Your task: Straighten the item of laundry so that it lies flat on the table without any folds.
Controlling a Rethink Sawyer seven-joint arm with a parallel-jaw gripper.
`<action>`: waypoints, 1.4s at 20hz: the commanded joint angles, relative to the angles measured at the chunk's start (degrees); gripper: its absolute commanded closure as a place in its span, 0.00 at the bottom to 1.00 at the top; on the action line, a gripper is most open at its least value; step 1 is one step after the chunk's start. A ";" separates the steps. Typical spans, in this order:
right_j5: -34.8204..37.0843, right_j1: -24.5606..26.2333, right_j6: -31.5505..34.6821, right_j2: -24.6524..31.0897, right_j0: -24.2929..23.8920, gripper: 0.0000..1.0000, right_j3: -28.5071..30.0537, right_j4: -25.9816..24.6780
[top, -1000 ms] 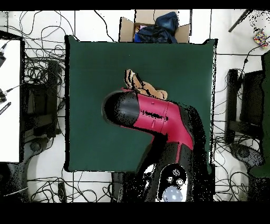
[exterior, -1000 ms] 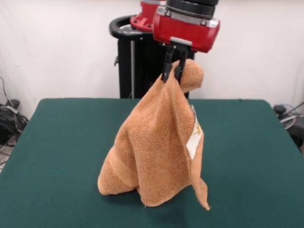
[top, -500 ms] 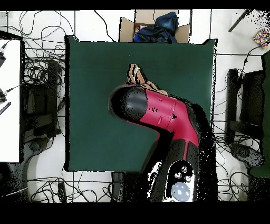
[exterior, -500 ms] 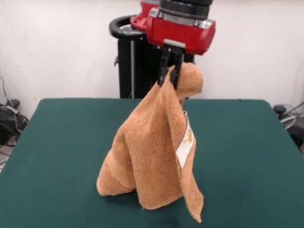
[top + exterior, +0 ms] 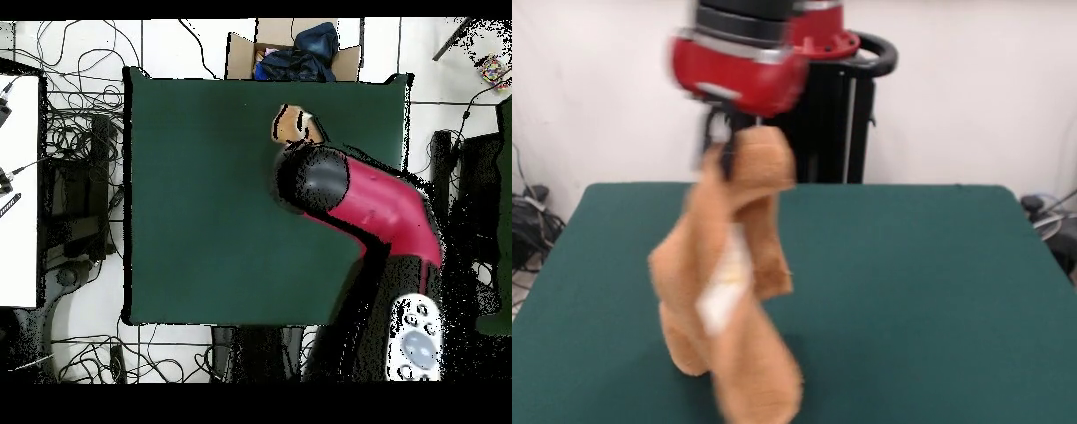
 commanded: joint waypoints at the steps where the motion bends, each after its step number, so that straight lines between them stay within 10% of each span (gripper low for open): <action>1: 1.22 2.39 -11.37 8.59 -9.44 1.00 -6.19 -4.35; 10: 6.33 2.71 -17.18 15.19 -17.85 1.00 -11.08 -11.04; 28: 0.15 0.77 -5.87 12.90 -9.05 1.00 1.40 -17.73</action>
